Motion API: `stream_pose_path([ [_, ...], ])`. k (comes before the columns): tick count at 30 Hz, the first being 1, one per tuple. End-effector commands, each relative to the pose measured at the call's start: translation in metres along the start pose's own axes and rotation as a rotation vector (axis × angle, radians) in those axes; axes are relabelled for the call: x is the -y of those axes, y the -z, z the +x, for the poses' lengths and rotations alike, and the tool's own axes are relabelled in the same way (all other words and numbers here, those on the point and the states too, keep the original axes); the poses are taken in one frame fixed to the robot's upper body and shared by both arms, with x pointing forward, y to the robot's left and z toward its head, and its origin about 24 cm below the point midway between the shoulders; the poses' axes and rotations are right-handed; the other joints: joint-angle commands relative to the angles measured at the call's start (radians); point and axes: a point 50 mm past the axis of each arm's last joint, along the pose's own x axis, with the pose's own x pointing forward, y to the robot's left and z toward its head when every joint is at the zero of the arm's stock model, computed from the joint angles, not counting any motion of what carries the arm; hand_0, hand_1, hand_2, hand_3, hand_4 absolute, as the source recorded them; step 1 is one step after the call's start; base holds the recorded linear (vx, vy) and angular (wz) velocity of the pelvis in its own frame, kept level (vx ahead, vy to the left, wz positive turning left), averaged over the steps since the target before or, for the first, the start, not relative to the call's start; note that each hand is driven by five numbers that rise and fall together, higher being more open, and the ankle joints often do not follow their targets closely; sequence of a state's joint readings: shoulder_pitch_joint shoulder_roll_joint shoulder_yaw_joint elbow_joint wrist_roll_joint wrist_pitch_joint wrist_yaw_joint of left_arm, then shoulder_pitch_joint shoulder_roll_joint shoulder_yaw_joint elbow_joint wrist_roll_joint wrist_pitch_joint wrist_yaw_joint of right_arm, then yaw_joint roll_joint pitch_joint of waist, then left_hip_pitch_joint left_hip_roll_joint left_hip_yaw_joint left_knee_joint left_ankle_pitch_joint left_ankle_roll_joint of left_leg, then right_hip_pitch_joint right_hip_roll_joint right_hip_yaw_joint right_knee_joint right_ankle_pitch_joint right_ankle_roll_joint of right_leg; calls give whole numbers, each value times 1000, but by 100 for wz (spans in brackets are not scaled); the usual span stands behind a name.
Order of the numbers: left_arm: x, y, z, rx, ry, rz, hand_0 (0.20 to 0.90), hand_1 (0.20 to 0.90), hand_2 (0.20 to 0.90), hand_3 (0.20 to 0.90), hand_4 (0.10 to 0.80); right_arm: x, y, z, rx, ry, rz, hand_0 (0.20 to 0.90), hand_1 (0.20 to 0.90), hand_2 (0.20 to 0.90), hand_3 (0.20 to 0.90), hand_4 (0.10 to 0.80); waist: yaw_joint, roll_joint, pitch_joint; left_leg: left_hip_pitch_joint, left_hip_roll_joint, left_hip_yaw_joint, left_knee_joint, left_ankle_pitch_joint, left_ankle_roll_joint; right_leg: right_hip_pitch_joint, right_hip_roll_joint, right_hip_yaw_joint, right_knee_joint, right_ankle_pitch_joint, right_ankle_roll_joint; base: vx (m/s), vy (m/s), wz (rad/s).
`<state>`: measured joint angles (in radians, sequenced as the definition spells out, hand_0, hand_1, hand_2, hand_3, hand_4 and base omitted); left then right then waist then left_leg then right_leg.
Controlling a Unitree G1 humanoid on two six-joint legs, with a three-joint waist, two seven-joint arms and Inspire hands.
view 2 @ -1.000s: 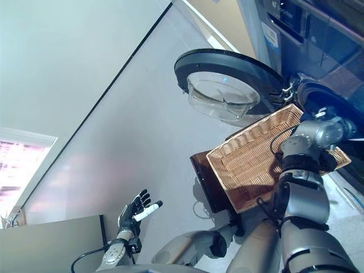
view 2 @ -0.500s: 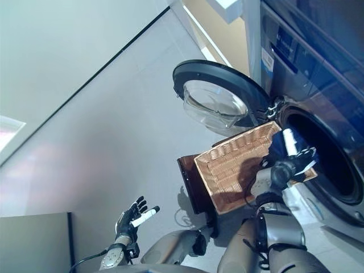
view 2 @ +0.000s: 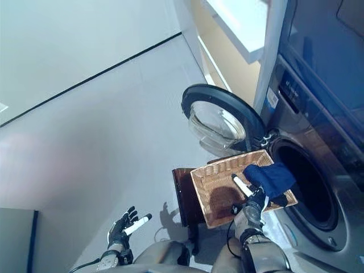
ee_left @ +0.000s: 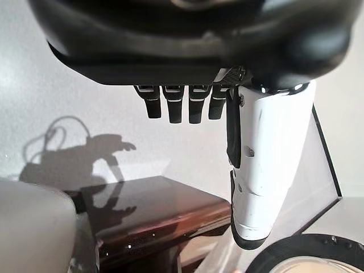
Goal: Pick up the clothes and place them into the washing machine
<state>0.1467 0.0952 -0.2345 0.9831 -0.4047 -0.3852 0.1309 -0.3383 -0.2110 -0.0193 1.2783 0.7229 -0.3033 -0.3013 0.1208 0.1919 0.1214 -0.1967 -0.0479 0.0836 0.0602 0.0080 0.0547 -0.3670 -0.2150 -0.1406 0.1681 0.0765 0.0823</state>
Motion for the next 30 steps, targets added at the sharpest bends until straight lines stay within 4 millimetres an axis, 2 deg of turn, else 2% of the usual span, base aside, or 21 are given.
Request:
stream_pose_path([
  [1, -23, -12, 5, 54, -79, 20, 900, 900, 900, 900, 800, -2, -15, 4, 55, -6, 53, 900, 900, 900, 900, 800, 23, 3, -26, -58, 9, -22, -9, 33, -70, 112, 36, -35, -31, -75, -19, 41, 4, 6],
  [7, -23, -16, 6, 74, -92, 25, 900, 900, 900, 900, 800, 0, -16, 4, 54, 33, 149, 900, 900, 900, 900, 800, 20, 13, -22, -60, 0, -23, -15, 39, -65, 105, 32, -39, -30, -65, -19, -10, 21, -1],
  [8, -24, -17, 5, 84, -97, 24, 900, 900, 900, 900, 800, 2, -22, 6, 83, 68, 37, 900, 900, 900, 900, 800, 22, 20, -17, -68, -4, -23, -14, 39, -63, 94, 30, -39, -25, -62, -18, -111, 58, 1],
  [9, -29, -19, 5, 90, -121, 53, 900, 900, 900, 900, 800, -5, -41, 8, 190, 123, -336, 900, 900, 900, 900, 800, 31, 31, -5, -81, -6, -21, -7, 41, -62, 74, 30, -36, -14, -60, -20, -117, 53, 3],
  [10, -31, -21, 6, 104, -140, 60, 900, 900, 900, 900, 800, -21, -46, 6, 260, 83, -498, 900, 900, 900, 900, 800, 31, 33, 1, -87, -4, -19, -4, 44, -61, 64, 32, -33, -7, -58, -21, -92, 32, 6],
  [11, -31, -21, 6, 104, -141, 60, 900, 900, 900, 900, 800, -21, -46, 6, 261, 83, -499, 900, 900, 900, 900, 800, 30, 33, 2, -87, -4, -19, -4, 44, -61, 64, 32, -33, -7, -58, -21, -43, 3, 2],
  [12, -36, -23, 7, 106, -173, 97, 900, 900, 900, 900, 800, -37, -50, 2, 360, 14, -742, 900, 900, 900, 900, 800, 25, 29, 15, -94, 1, -17, 0, 48, -61, 53, 36, -29, 5, -59, -25, -22, -11, 6],
  [14, -36, -24, 8, 105, -182, 98, 900, 900, 900, 900, 800, -37, -50, 3, 364, 0, -812, 900, 900, 900, 900, 800, 24, 26, 20, -99, 1, -19, 4, 48, -61, 48, 37, -28, 9, -59, -26, -35, -15, 1],
  [15, -33, -32, 10, 137, -164, 98, 900, 900, 900, 900, 800, -46, -63, 5, 437, -23, -1061, 900, 900, 900, 900, 800, 32, 24, 31, -121, 1, -23, 17, 50, -60, 29, 38, -30, 21, -58, -30, -72, -16, 0],
  [17, -30, -39, 10, 172, -137, 94, 900, 900, 900, 900, 800, -51, -73, 6, 493, -11, -1244, 900, 900, 900, 900, 800, 40, 26, 49, -143, 3, -24, 32, 52, -59, 9, 38, -30, 34, -56, -32, -98, -14, 4],
  [20, -23, -52, 11, 224, -94, 91, 900, 900, 900, 900, 800, -56, -94, 7, 574, 14, -1452, 900, 900, 900, 900, 800, 47, 27, 88, -181, 5, -25, 57, 57, -59, -25, 38, -30, 52, -54, -36, -98, -18, 3],
  [22, -18, -57, 11, 246, -70, 88, 900, 900, 900, 900, 800, -54, -98, 8, 576, 38, -1491, 900, 900, 900, 900, 800, 48, 26, 100, -195, 6, -27, 67, 58, -59, -35, 38, -32, 58, -55, -38, -75, -39, 5],
  [23, -14, -65, 13, 273, -49, 81, 900, 900, 900, 900, 800, -53, -108, 10, 587, 78, -1557, 900, 900, 900, 900, 800, 53, 25, 124, -220, 9, -31, 83, 61, -61, -56, 39, -38, 70, -57, -43, -102, -76, 11],
  [25, -11, -70, 13, 293, -35, 80, 900, 900, 900, 900, 800, -53, -113, 10, 592, 99, -1585, 900, 900, 900, 900, 800, 56, 23, 133, -233, 10, -34, 90, 62, -63, -64, 40, -42, 78, -59, -45, -58, -56, 13],
  [27, -7, -80, 13, 331, -12, 79, 900, 900, 900, 900, 800, -47, -128, 12, 591, 159, -1608, 900, 900, 900, 900, 800, 63, 21, 152, -259, 14, -39, 106, 65, -66, -82, 39, -49, 92, -64, -50, -53, -65, 21],
  [28, -6, -87, 13, 355, -9, 82, 900, 900, 900, 900, 800, -39, -142, 13, 599, 217, -1615, 900, 900, 900, 900, 800, 64, 17, 168, -278, 15, -42, 120, 64, -68, -97, 39, -56, 109, -69, -55, -54, -71, 23],
  [30, -6, -93, 13, 375, -15, 85, 900, 900, 900, 900, 800, -35, -153, 14, 594, 251, -1608, 900, 900, 900, 900, 800, 66, 14, 182, -296, 16, -45, 139, 60, -69, -112, 40, -57, 125, -73, -60, -38, -47, 20],
])
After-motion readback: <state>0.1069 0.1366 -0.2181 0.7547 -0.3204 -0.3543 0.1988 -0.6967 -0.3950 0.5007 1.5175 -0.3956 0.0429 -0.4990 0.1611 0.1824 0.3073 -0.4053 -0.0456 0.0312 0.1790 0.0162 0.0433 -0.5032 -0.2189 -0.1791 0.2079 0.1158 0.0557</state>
